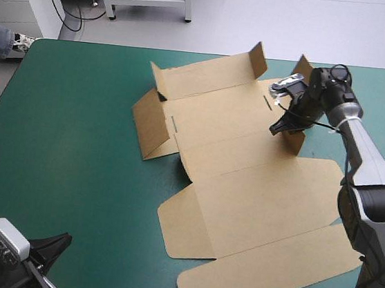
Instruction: Fold the box
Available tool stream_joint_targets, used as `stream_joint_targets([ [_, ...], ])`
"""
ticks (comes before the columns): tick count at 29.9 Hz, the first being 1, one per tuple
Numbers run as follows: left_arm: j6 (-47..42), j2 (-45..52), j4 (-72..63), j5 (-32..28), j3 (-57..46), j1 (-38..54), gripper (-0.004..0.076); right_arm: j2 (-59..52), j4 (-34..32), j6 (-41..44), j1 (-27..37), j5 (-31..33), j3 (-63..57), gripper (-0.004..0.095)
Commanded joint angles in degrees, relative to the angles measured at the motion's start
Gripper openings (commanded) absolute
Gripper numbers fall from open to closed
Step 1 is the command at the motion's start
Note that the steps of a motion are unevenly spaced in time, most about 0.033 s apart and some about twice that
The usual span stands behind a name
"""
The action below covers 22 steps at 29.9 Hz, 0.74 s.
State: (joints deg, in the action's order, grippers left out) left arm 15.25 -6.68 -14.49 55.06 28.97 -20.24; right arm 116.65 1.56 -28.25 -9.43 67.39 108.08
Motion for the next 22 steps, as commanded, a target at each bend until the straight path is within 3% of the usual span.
stream_joint_targets([
  [1,0.1,-0.9,-2.5,-3.7,1.3,-0.2,-0.0008,-1.4,0.2,-10.0,-5.0,-0.4,5.5,-0.0019],
  [12,0.1,-0.9,-2.5,-3.6,1.3,-0.2,-0.0008,-0.6,0.1,-24.3,-18.3,-0.4,8.1,-0.0022],
  [22,0.1,-0.9,-2.5,-3.7,1.3,-0.2,-0.0008,1.3,0.0,-32.5,-23.9,-0.4,8.1,-0.0022],
])
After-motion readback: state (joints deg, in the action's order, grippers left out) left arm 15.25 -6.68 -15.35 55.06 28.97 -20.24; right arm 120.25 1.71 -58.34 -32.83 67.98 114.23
